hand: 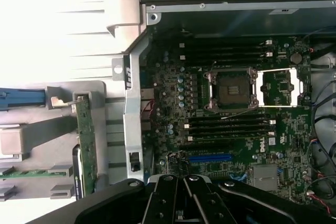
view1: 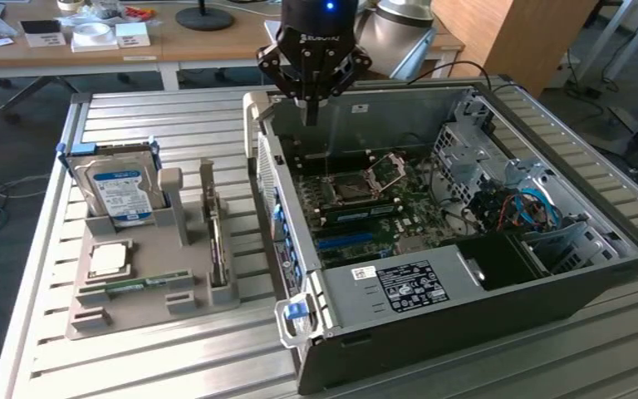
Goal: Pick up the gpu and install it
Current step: 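Reach for the gpu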
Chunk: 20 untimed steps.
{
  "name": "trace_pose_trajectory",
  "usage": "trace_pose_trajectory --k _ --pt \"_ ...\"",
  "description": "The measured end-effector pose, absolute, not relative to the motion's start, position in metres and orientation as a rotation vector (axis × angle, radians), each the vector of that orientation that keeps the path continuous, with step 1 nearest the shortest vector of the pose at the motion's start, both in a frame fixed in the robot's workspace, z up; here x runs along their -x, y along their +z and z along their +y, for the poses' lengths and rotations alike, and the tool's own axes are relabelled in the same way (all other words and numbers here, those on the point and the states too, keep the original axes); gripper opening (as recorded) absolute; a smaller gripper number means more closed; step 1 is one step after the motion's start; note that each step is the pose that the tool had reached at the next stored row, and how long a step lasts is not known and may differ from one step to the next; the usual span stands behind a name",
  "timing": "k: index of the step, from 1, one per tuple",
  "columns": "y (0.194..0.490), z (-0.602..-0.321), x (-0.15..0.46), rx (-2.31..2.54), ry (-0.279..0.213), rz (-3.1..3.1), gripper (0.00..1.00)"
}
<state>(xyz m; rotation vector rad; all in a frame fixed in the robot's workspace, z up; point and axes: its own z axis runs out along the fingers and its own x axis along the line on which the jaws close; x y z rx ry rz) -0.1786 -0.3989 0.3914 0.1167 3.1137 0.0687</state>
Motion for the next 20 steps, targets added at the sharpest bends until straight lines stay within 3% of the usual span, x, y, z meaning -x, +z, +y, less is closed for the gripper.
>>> trace_pose_trajectory --k 20 --pt "0.391 -0.399 0.215 -0.117 0.069 3.114 0.11"
